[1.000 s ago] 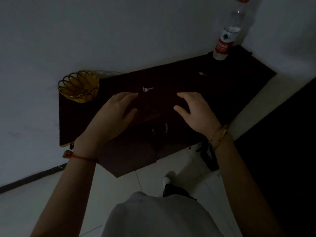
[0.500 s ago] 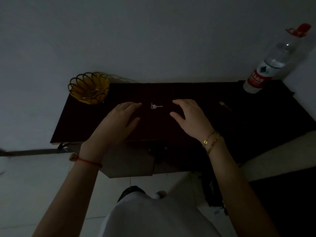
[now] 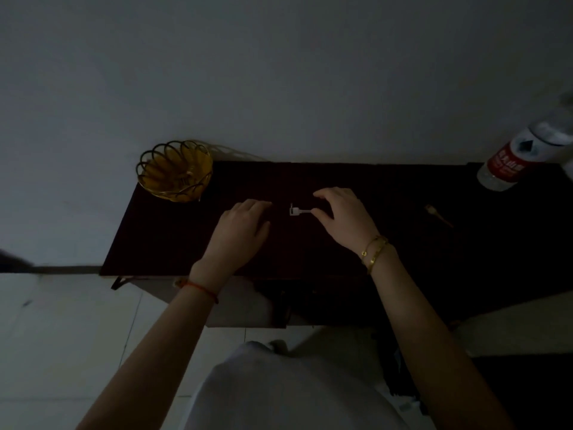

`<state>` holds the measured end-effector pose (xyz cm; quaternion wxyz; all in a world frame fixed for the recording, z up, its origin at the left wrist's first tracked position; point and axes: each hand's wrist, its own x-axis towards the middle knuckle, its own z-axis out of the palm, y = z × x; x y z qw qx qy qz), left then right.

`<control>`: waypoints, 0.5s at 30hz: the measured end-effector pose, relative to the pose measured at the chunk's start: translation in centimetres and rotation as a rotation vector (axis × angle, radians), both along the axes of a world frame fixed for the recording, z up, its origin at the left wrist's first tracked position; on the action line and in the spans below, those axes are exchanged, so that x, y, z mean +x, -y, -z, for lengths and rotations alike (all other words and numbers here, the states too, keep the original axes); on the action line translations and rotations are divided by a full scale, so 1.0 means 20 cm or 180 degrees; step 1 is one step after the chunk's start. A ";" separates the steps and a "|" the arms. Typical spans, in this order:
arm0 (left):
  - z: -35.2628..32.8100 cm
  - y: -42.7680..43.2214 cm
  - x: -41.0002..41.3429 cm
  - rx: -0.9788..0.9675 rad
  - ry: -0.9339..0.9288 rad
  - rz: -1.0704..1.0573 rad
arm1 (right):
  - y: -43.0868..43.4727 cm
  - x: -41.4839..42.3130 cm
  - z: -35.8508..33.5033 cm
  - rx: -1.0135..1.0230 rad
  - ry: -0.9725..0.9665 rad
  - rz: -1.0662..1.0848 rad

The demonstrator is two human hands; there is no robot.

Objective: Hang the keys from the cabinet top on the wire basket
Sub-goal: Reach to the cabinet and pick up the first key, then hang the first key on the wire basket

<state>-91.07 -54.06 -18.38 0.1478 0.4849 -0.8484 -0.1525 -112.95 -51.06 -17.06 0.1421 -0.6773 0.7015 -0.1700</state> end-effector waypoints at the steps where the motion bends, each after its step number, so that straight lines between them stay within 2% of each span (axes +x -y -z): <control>1: 0.02 0.02 -0.02 0.0052 -0.0039 -0.0055 | 0.04 0.00 0.02 -0.0001 0.0007 0.0006; 10: 0.25 0.18 -0.15 0.0661 -0.0367 -0.0449 | 0.32 0.04 0.25 0.0288 0.0053 -0.0097; 15: 0.33 0.23 -0.18 0.0774 -0.0450 -0.0527 | 0.42 0.04 0.35 0.0483 0.0030 -0.0252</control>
